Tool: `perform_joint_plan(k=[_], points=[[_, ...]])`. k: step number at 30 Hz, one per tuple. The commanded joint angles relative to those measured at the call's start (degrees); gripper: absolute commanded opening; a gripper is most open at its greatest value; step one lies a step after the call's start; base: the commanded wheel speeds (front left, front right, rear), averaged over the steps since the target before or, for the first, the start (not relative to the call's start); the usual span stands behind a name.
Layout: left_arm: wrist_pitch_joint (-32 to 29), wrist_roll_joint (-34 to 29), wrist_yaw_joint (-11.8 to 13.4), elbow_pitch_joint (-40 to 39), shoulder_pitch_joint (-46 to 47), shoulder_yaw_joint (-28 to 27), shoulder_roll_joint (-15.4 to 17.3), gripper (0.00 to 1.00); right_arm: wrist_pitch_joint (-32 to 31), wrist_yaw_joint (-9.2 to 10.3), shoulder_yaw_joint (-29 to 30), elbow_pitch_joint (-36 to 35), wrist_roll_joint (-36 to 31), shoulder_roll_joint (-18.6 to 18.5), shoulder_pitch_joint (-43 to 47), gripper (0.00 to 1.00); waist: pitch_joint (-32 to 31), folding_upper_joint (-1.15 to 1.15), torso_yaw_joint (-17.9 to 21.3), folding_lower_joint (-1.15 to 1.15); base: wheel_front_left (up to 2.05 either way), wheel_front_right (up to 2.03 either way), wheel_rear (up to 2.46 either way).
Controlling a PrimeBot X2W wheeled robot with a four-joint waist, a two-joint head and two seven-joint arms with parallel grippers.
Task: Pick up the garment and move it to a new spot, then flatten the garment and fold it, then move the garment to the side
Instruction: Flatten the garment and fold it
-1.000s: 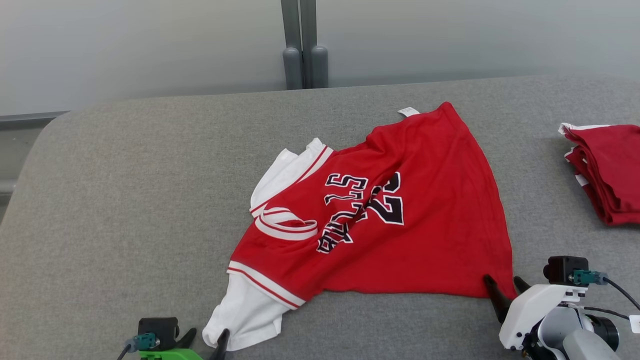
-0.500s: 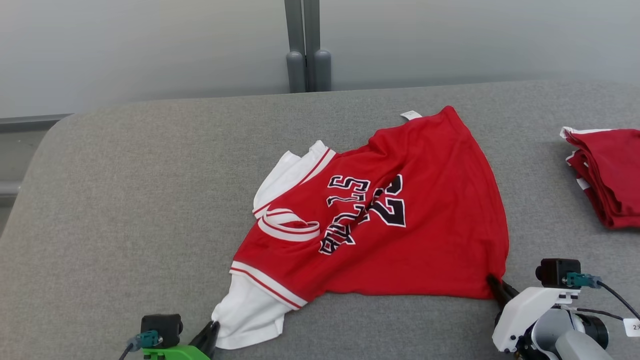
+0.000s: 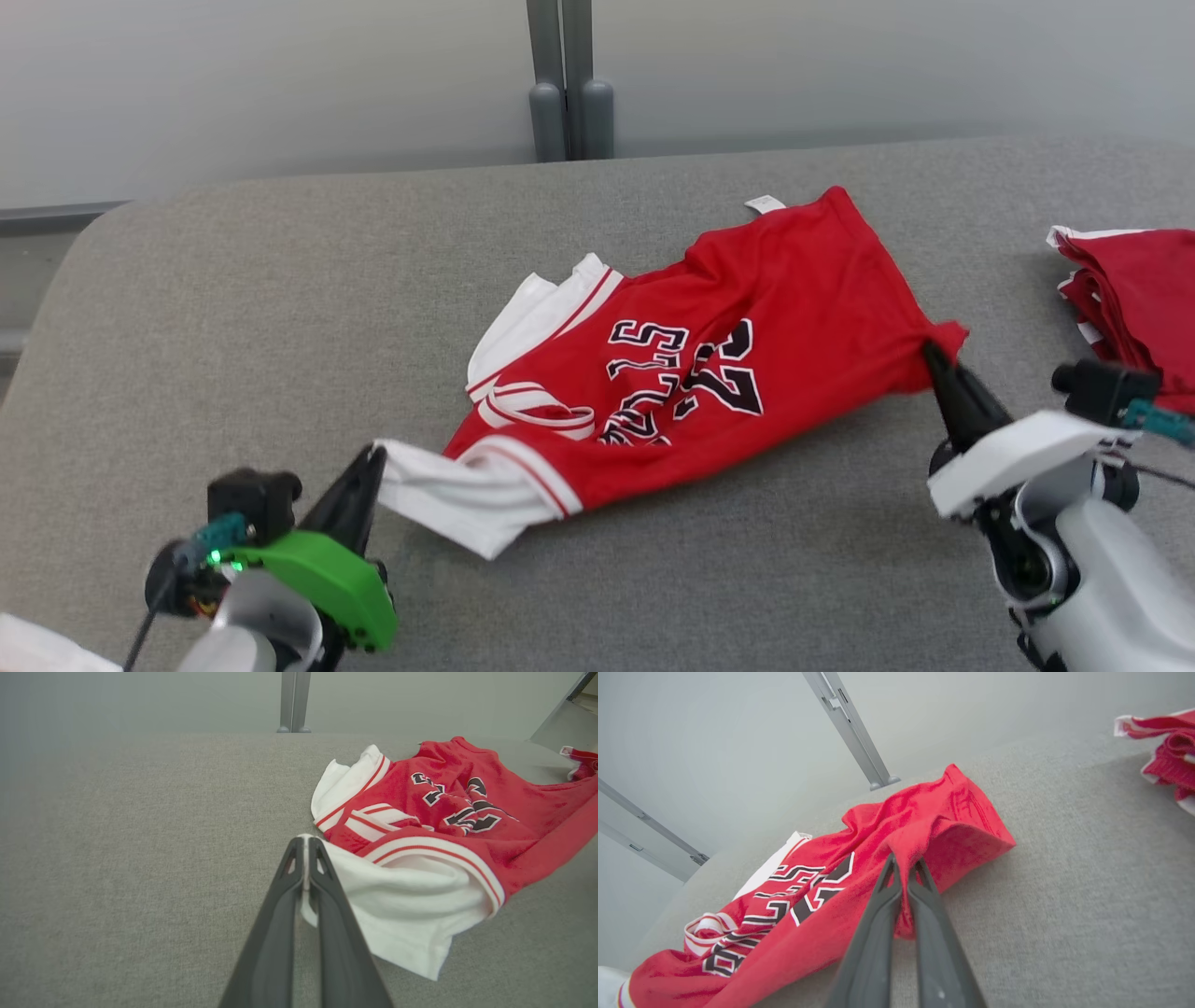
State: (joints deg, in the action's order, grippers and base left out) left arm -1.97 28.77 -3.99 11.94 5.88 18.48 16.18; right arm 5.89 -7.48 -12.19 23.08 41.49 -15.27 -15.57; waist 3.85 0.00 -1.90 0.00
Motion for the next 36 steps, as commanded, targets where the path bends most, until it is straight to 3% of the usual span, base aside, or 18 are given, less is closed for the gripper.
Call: perform_joint_plan(k=[1, 10, 22, 36], points=[[-0.48, -0.61, 0.41, -1.14, 3.18, -0.43, 0.88, 0.00, 0.72, -0.02, 0.25, -1.32, 1.63, -0.66, -2.77, 0.00, 2.26, 0.00, 0.24, 0.00, 0.00, 0.00, 0.00], [-4.57, -1.04, -1.40, -0.59, 26.50, -2.26, 2.81, 0.00, -0.65, -0.02, -1.08, -2.43, 8.49, -4.71, -21.96, 0.00, 12.74, 0.00, 0.13, 0.00, 0.00, 0.00, 0.00], [-4.27, -3.07, -2.90, 16.90, 64.32, -2.56, 4.21, 0.00, -0.85, -0.02, -5.40, 8.25, 14.29, -5.77, -54.03, 0.00, 24.36, 0.00, 0.43, 0.00, 0.00, 0.00, 0.00], [2.12, -6.62, -3.21, 34.12, 92.41, -0.44, 2.69, 0.00, 4.45, -0.02, -9.29, 17.09, 20.97, -5.10, -77.09, 0.00, 27.78, 0.00, 1.20, 0.00, 0.00, 0.00, 0.00]])
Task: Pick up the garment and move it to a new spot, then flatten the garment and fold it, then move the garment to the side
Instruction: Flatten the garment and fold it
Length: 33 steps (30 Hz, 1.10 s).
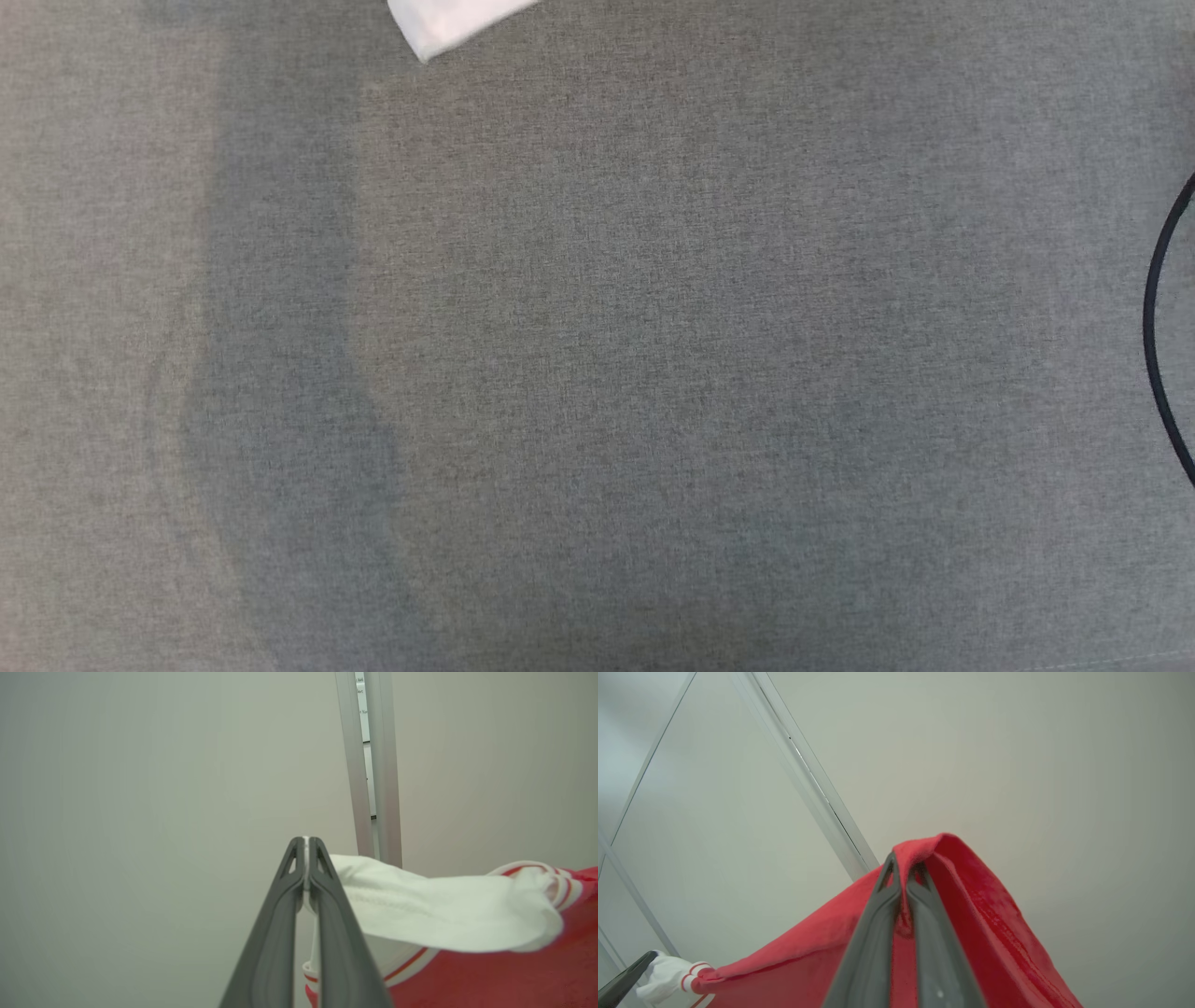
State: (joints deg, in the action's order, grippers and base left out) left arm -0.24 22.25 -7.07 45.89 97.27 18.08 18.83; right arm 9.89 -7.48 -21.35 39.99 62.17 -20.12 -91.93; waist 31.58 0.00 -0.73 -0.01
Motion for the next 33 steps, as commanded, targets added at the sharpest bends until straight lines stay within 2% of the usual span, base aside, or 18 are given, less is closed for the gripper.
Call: perform_joint_plan(k=[1, 8, 12, 16, 20, 25, 33], points=[[0.75, -0.10, -0.15, 0.87, 1.98, 0.19, -0.17, 0.00, 0.42, -0.02, -0.58, 0.50, 0.48, -0.45, -1.55, 0.00, 0.04, 0.00, -0.01, 0.01, 0.00, 0.00, 0.00], [2.75, 1.48, -0.37, 5.82, 4.38, 2.33, -1.43, 0.00, -0.09, -0.02, -5.82, 2.65, 2.55, -1.92, -1.45, 0.00, -1.35, 0.00, -0.32, 0.01, 0.00, 0.00, 0.00], [1.66, 3.77, -0.41, 7.84, -0.02, 5.22, -1.70, 0.00, -1.05, -0.02, -10.00, 3.43, 3.69, -2.20, 3.07, 0.00, -3.64, 0.00, -0.55, 0.01, 0.00, 0.00, 0.00], [-1.63, 7.89, -0.42, 7.28, -6.61, 10.16, 0.07, 0.00, -2.79, -0.02, -14.48, 2.77, 5.62, -3.50, 9.42, 0.00, -7.45, 0.00, -0.70, 0.01, 0.00, 0.00, 0.00], [-6.69, 13.54, -0.42, 4.53, -15.87, 15.78, 2.96, 0.00, -5.03, -0.02, -18.89, 1.32, 7.74, -5.09, 16.64, 0.00, -12.52, 0.00, -0.81, 0.01, 0.00, 0.00, 0.00], [-16.55, 22.13, -0.43, -2.53, -29.39, 22.01, 8.20, 0.00, -9.48, -0.02, -24.80, -1.45, 10.85, -8.46, 26.82, 0.00, -20.16, 0.00, -0.73, 0.01, 0.00, 0.00, 0.00], [-29.27, 33.46, 0.07, -16.60, -48.80, 25.00, 17.66, 0.00, -20.68, -0.02, -33.25, -6.98, 15.45, -14.61, 40.84, 0.00, -27.59, 0.00, -0.39, 0.01, 0.00, 0.00, 0.00]])
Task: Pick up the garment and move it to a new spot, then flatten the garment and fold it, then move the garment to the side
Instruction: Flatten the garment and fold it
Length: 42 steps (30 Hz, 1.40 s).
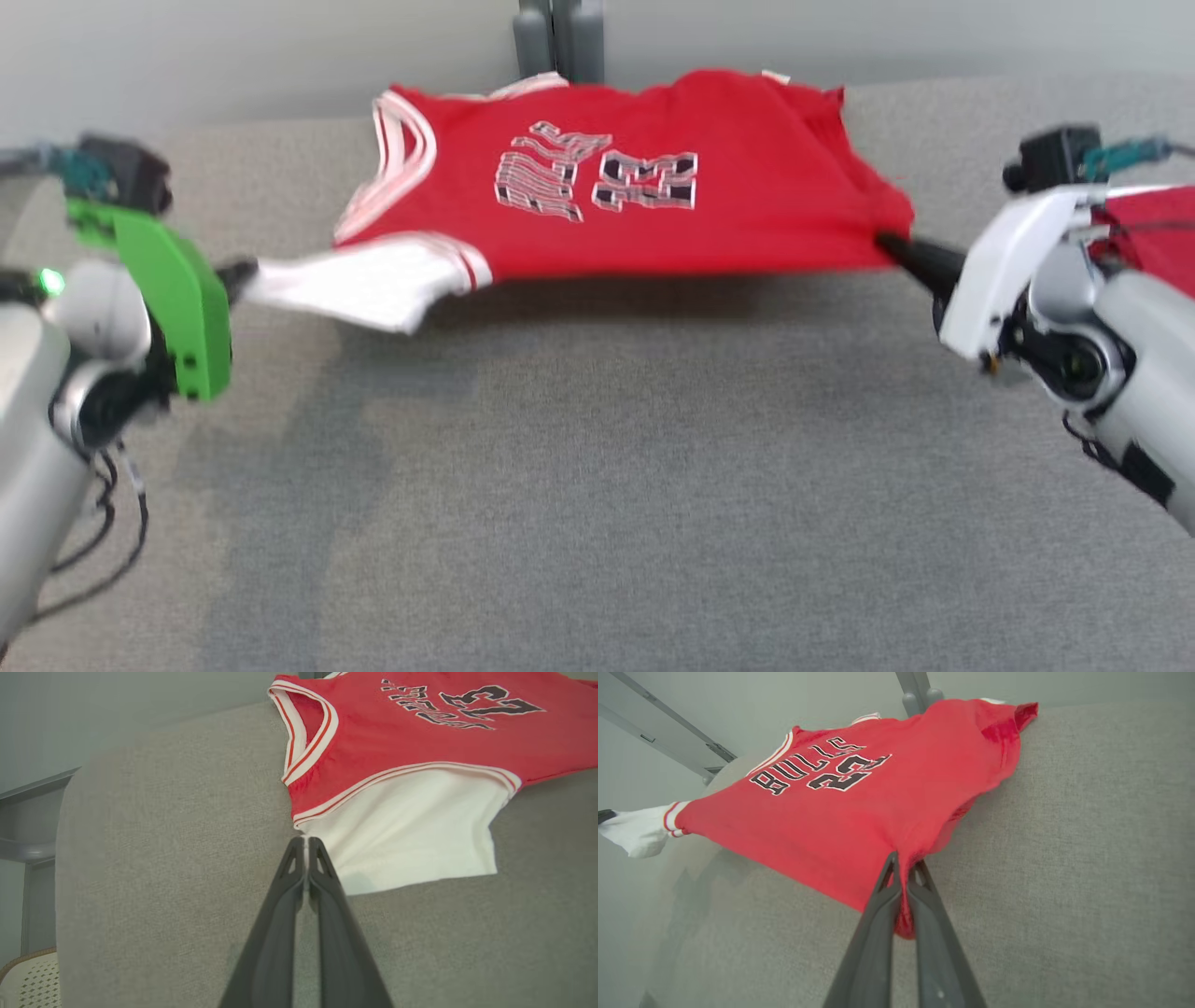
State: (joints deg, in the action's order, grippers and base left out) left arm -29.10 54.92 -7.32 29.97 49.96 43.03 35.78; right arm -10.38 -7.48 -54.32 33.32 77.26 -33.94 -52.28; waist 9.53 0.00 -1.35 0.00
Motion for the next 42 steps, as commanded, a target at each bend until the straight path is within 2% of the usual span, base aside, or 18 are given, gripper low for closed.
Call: perform_joint_plan(k=[1, 15, 19, 23, 27, 32, 38, 42], points=[[-1.35, 1.60, 0.80, -2.44, -3.34, 0.08, 1.60, 0.00, -1.42, -0.02, -0.97, -1.01, 0.83, -1.47, 2.47, 0.00, -6.07, 0.00, 0.28, 0.00, 0.00, 0.00, 0.00], [-14.10, 15.95, 11.66, -35.81, -29.62, 0.99, 17.27, 0.00, -12.45, -0.02, -6.29, -13.98, 7.76, -13.25, 18.48, 0.00, -8.77, 0.00, 1.17, 0.00, 0.00, 0.00, 0.00], [-16.16, 18.84, 13.80, -42.17, -33.74, 1.29, 20.57, 0.00, -14.82, -0.02, -6.86, -17.42, 9.26, -17.33, 21.68, 0.00, -9.03, 0.00, 0.91, 0.00, 0.00, 0.00, 0.00], [-16.97, 20.03, 15.43, -45.51, -35.17, 0.97, 22.58, 0.00, -15.54, -0.02, -6.71, -19.81, 9.40, -19.70, 23.23, 0.00, -8.71, 0.00, 0.97, 0.00, 0.00, 0.00, 0.00], [-18.14, 20.31, 15.98, -46.64, -33.71, 0.59, 22.99, 0.00, -16.11, -0.02, -6.04, -20.74, 8.75, -20.06, 22.36, 0.00, -7.68, 0.00, 1.40, 0.00, 0.00, 0.00, 0.00], [-20.16, 19.36, 15.32, -45.31, -29.40, -0.12, 21.82, 0.00, -17.88, -0.02, -5.20, -20.00, 7.52, -18.58, 19.60, 0.00, -5.90, 0.00, 2.31, 0.00, 0.00, 0.00, 0.00], [-24.12, 18.08, 14.55, -41.41, -22.71, 0.20, 18.75, 0.00, -20.58, -0.02, -4.14, -17.20, 6.09, -15.34, 15.62, 0.00, -3.28, 0.00, 3.46, 0.00, 0.00, 0.00, 0.00], [-26.64, 16.97, 13.89, -37.07, -17.72, 1.09, 15.10, 0.00, -21.81, -0.02, -2.96, -14.27, 5.84, -13.74, 13.54, 0.00, -1.29, 0.00, 3.50, 0.00, 0.00, 0.00, 0.00]])
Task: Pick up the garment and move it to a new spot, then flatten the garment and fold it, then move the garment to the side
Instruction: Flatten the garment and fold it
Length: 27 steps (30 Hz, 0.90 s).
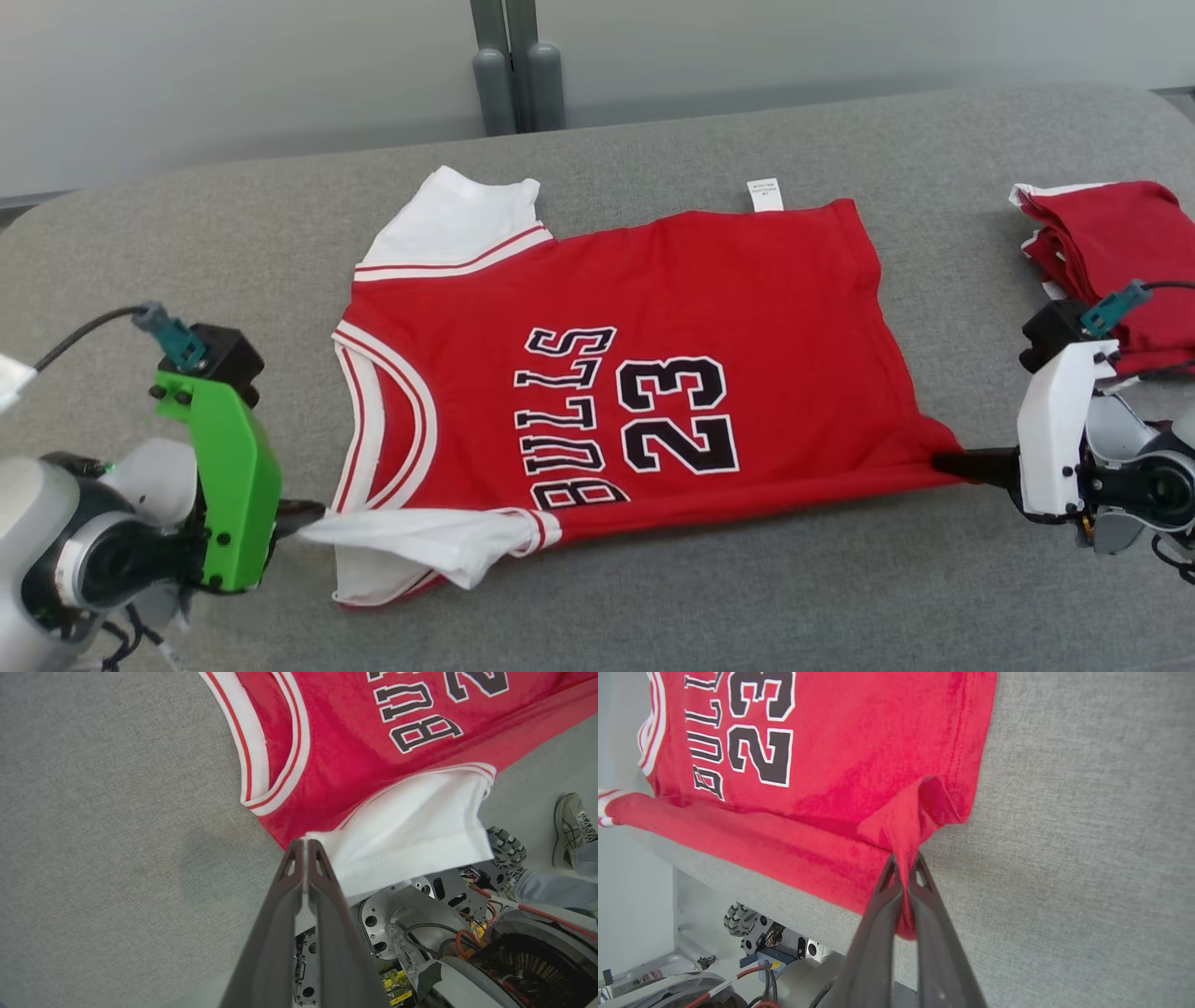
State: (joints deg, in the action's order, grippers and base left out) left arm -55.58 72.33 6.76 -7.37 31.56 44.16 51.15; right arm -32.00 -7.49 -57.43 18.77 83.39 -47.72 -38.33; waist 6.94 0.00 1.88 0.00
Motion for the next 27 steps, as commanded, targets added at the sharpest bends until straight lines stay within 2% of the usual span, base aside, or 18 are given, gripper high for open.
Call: perform_joint_plan(k=[1, 7, 14, 15, 16, 17, 18, 19, 27], points=[[-0.71, -0.82, -0.33, 1.92, 2.33, 0.27, -1.54, 0.00, -0.32, 0.00, 0.59, 1.17, -0.17, 0.56, -1.03, 0.00, 1.91, 0.00, 0.31, 0.00, 0.00, 0.00, 0.00], [-2.71, -3.56, -2.04, 10.51, 9.95, 1.84, -7.75, 0.00, -0.95, -0.01, 2.43, 5.90, -0.21, 3.98, -4.12, 0.00, 4.71, 0.00, 0.95, 0.00, 0.00, 0.00, 0.00], [-1.70, -5.61, -4.52, 19.24, 15.26, 2.73, -12.66, 0.00, -0.15, -0.01, 3.58, 10.37, -1.12, 8.69, -7.42, 0.00, 6.67, 0.00, 1.59, 0.00, 0.00, 0.00, 0.00], [-1.37, -5.83, -4.80, 20.21, 15.60, 2.79, -13.08, 0.00, 0.12, -0.01, 3.71, 10.80, -1.22, 9.18, -7.73, 0.08, 6.81, 0.00, 1.62, 0.00, 0.00, 0.00, 0.00], [-0.73, -6.26, -5.17, 21.26, 16.07, 2.79, -13.54, 0.00, 0.56, -0.01, 3.94, 11.32, -1.42, 9.76, -8.09, 0.31, 6.95, 0.00, 1.64, 0.00, 0.00, 0.00, 0.00], [-0.10, -6.65, -5.39, 22.12, 16.36, 2.79, -13.91, 0.37, 0.95, -0.01, 4.04, 11.66, -1.51, 10.22, -8.30, 0.43, 7.01, 0.00, 1.63, 0.00, 0.00, 0.00, 0.00], [0.61, -6.90, -5.72, 23.21, 16.51, 2.76, -14.41, 1.00, 1.38, -0.01, 4.21, 12.01, -1.51, 10.69, -8.48, 0.67, 7.01, 0.00, 1.61, 0.00, 0.00, 0.00, 0.00], [1.09, -6.96, -5.82, 24.02, 16.58, 2.73, -14.80, 1.00, 1.95, -0.01, 4.48, 12.28, -1.55, 10.95, -8.64, 1.00, 6.94, 0.00, 1.56, 0.00, 0.00, 0.00, 0.00], [8.87, -8.24, -9.32, 26.92, 15.24, 1.46, -15.82, 1.00, 11.83, -0.01, 8.07, 11.43, -1.34, 11.21, -6.38, 1.00, 3.55, 0.00, 0.41, 0.00, 0.00, 0.00, 0.00]])
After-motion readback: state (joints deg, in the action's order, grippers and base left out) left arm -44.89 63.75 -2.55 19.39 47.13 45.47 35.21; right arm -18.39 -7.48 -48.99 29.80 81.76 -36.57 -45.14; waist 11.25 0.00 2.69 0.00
